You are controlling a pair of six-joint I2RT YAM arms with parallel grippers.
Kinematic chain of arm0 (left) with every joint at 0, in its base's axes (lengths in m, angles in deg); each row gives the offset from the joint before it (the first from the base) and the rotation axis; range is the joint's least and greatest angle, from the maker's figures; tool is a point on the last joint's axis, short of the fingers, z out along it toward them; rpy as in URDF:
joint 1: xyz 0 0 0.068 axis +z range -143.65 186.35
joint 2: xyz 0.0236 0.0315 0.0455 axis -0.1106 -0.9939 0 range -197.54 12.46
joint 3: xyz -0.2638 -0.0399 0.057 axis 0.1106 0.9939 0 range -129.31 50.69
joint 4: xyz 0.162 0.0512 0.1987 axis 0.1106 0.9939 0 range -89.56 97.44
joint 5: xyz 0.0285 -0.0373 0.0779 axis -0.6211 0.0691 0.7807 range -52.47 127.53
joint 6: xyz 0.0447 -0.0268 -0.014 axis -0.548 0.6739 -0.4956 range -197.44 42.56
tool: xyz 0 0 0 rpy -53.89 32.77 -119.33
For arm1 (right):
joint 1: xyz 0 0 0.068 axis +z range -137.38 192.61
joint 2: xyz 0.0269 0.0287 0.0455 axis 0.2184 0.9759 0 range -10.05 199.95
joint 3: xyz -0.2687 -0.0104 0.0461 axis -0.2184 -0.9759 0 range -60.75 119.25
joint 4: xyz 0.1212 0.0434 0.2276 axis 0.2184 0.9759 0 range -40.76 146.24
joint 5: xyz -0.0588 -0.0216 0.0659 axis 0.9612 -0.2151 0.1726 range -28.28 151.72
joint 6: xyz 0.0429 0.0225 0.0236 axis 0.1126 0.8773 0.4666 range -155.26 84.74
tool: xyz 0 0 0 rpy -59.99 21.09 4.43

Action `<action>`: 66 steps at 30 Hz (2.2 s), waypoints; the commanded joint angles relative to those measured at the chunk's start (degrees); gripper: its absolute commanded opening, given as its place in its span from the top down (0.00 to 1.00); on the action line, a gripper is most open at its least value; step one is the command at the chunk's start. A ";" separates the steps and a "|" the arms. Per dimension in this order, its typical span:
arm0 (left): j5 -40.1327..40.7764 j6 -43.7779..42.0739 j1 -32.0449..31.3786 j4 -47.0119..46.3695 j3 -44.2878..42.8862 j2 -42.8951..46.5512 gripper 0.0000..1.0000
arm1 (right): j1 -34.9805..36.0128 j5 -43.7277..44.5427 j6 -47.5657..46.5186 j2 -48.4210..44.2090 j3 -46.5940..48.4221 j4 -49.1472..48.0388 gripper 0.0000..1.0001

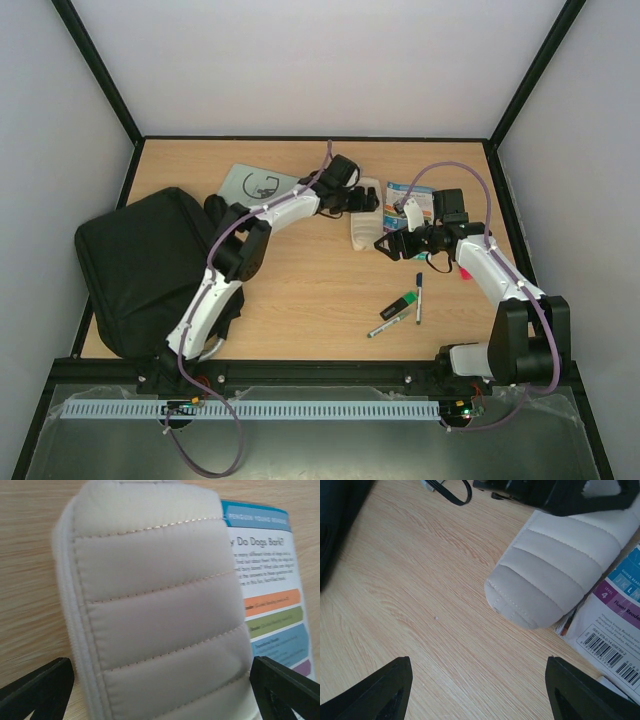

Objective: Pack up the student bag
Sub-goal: Adjust the stationery at the center of the board, then move the book to the center of the board.

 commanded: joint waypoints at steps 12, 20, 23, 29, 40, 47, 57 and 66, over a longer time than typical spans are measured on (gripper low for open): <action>15.96 0.47 12.88 9.40 12.07 18.65 0.00 | 0.26 -1.89 -0.84 0.68 -0.17 0.72 0.27; 21.23 1.66 23.87 9.96 13.97 17.28 0.00 | 0.26 -2.38 -1.24 0.67 -0.34 0.90 0.27; 22.40 0.88 26.58 10.90 11.72 14.96 0.00 | 0.26 -2.91 -1.81 0.46 -0.39 1.22 0.27; 23.46 -1.60 30.45 13.89 4.52 8.67 0.00 | 0.26 -2.70 -2.02 0.71 -0.41 1.52 0.26; 19.07 -5.52 30.92 14.31 -3.13 0.16 0.00 | 0.26 -2.38 -2.26 1.91 -0.30 1.75 0.24; 12.66 -11.13 26.62 12.29 -2.61 -1.23 0.01 | 0.24 -2.01 -2.62 2.17 -0.41 1.80 0.24; 7.83 -18.67 18.33 10.27 0.70 -0.76 0.01 | 0.25 -2.45 -2.55 2.45 -0.42 1.81 0.24; 14.70 -17.40 16.27 14.08 6.15 6.64 0.01 | 1.83 -3.82 0.77 4.15 4.40 1.69 0.32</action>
